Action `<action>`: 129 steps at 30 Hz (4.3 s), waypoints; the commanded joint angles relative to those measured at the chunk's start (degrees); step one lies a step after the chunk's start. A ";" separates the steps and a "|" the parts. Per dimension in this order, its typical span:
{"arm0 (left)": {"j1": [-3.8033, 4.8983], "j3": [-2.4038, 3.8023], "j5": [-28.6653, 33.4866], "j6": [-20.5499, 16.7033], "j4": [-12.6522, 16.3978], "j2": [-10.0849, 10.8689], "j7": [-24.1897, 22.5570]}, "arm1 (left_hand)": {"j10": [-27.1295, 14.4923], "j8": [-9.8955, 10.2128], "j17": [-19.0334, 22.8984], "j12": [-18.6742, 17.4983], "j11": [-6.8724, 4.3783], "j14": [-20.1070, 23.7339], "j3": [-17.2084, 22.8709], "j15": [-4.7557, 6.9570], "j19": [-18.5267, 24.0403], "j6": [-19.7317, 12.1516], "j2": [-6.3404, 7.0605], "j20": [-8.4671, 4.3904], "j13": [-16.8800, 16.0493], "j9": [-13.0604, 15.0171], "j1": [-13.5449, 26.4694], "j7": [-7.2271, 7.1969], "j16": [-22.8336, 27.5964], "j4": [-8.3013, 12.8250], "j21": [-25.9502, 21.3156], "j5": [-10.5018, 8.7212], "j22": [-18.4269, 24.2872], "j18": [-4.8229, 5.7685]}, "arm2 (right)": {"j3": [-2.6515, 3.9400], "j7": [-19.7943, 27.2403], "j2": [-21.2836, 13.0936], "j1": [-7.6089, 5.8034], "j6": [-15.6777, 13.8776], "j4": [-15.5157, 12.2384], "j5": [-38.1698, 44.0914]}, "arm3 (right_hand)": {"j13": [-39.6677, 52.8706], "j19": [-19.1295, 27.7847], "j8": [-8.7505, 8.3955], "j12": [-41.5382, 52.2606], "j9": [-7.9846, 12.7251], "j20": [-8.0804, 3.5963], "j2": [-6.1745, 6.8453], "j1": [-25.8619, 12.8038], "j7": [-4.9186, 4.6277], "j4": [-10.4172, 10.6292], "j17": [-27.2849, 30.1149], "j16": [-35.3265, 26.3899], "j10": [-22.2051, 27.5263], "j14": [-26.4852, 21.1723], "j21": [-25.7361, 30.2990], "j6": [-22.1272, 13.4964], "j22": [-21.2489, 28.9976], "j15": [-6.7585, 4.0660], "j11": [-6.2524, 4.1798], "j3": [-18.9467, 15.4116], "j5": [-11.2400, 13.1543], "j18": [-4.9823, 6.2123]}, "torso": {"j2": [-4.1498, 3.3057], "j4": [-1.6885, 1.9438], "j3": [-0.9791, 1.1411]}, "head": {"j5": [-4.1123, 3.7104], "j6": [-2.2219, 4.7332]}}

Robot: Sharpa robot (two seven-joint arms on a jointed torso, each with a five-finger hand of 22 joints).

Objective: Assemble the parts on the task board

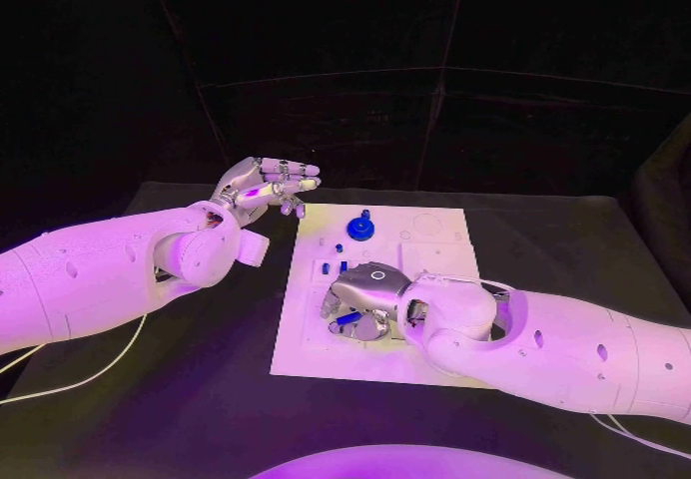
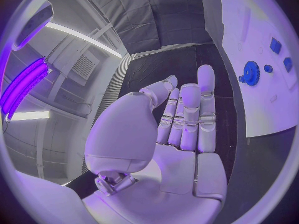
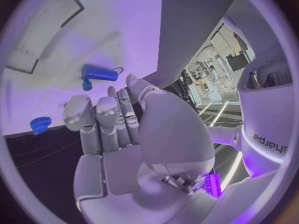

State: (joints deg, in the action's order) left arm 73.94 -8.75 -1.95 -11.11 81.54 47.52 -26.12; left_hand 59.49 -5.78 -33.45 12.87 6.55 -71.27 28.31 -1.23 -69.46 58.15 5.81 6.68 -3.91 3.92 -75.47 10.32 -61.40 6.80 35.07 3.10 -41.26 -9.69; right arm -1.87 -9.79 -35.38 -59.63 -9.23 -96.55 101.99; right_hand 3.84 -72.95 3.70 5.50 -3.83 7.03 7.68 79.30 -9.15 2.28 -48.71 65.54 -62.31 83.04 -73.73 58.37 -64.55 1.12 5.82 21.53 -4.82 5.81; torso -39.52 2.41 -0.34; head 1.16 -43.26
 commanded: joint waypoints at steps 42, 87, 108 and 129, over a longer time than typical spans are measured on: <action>0.08 0.03 0.19 0.99 -0.19 0.18 0.15 | -0.02 -0.08 0.27 0.36 0.03 0.56 -0.02 0.00 0.46 0.17 -0.38 -0.01 0.10 -0.10 0.07 0.19 0.24 0.10 -0.41 0.04 0.09 -0.78 | 0.02 -0.75 -13.59 -0.02 -8.22 -9.34 0.12 | 2.55 -4.18 -0.06 6.84 0.04 -1.68 1.98 -2.41 1.63 0.01 -6.88 5.35 -9.54 1.87 -4.02 -0.13 -5.73 -2.28 -2.64 -4.72 -4.30 -1.14 | -0.03 0.05 0.02 | 0.43 -0.05; 0.10 0.02 0.19 1.32 -0.04 0.13 0.43 | -0.07 -0.06 0.38 0.41 0.04 0.62 -0.01 -0.01 0.48 0.12 -0.36 0.00 0.10 -0.11 0.05 0.20 0.27 0.16 -0.43 0.03 0.10 -0.79 | 0.01 -7.23 -3.36 0.00 1.43 -2.00 2.38 | 59.81 -9.37 -0.26 64.43 0.19 -3.28 -3.40 1.55 2.75 2.23 -19.97 14.21 -13.10 3.48 -10.02 0.11 -14.86 -3.74 -4.34 -11.10 -3.06 -3.11 | 0.04 -0.03 -0.03 | 0.84 -0.99; 0.11 0.03 0.19 1.53 -0.05 0.13 0.76 | -0.07 -0.06 0.38 0.41 0.04 0.62 -0.01 -0.01 0.48 0.12 -0.36 0.00 0.10 -0.11 0.05 0.20 0.27 0.16 -0.43 0.03 0.10 -0.79 | 0.00 -8.44 -1.76 0.00 6.65 -0.40 3.18 | 60.08 -9.31 0.02 64.52 0.06 -2.93 -3.31 0.94 2.26 2.50 -20.15 14.32 -12.83 3.47 -10.00 -0.05 -14.87 -3.32 -3.85 -11.27 -3.05 -3.11 | 0.06 -0.04 -0.02 | 0.92 -1.16; 0.12 0.03 0.19 1.72 -0.17 0.03 1.26 | -0.16 -0.08 0.70 0.48 0.06 0.75 -0.03 -0.03 0.53 0.13 -0.38 0.02 0.11 -0.10 0.12 0.21 0.39 0.15 -0.46 0.03 0.14 -0.78 | 0.01 -9.16 -1.39 -0.01 9.64 0.10 3.62 | 60.52 -9.12 1.90 64.57 -0.53 -2.65 -5.12 0.65 2.54 3.02 -20.03 14.25 -12.36 3.34 -9.91 4.18 -14.79 -3.25 -3.95 -10.25 -3.34 -3.05 | 0.04 -0.08 -0.01 | 0.82 -1.48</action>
State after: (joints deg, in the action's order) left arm 73.95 -8.78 -1.94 -10.09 81.33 47.63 -24.88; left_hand 59.49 -5.78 -32.82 13.07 6.55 -70.86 28.31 -1.23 -69.46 58.15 5.81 6.68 -3.89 3.90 -75.47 10.32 -61.37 6.80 34.84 3.10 -41.17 -9.69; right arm -1.50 -17.94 -36.63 -59.94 -2.66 -96.77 105.14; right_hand 64.30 -82.23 5.33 69.82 -4.07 4.08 3.25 79.76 -6.63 5.22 -68.82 79.52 -74.71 83.82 -83.54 62.15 -74.91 -2.35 1.96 10.94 -8.14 3.10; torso -39.51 2.35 -0.35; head 1.98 -44.70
